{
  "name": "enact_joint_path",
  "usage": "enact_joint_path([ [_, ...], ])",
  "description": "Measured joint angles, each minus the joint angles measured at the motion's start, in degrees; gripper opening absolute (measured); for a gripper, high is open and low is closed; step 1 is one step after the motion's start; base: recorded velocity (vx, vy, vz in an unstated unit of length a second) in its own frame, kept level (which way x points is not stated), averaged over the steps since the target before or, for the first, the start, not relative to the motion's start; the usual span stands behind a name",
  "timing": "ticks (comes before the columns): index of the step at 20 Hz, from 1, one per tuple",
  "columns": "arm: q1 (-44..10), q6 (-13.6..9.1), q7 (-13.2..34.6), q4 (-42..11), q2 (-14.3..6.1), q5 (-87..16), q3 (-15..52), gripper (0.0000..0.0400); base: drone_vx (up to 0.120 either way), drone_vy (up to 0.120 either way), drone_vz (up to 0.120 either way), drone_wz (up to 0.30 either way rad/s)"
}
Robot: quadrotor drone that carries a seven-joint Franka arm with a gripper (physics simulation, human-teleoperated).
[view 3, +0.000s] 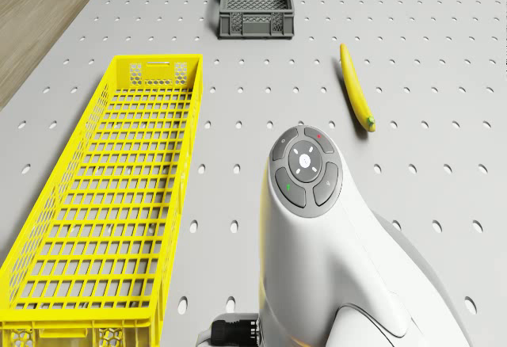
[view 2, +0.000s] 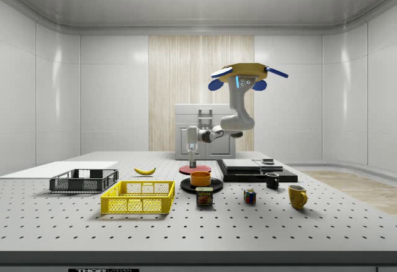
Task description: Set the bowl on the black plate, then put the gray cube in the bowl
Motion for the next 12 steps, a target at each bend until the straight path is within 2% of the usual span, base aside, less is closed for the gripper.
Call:
enact_joint_path([
  [5, 0.0, 0.0, 0.0, 0.0, 0.0, 0.0, 0.0, 0.025, -0.12, 0.0, 0.0, 0.0],
  [9, 0.0, 0.1, 0.0, 0.0, -0.1, 0.0, 0.0, 0.025, -0.12, 0.11, 0.0, 0.0],
  [12, -0.1, 0.3, 0.0, 0.2, -0.1, -0.3, -0.4, 0.025, -0.013, 0.0, 0.0, 0.0],
])
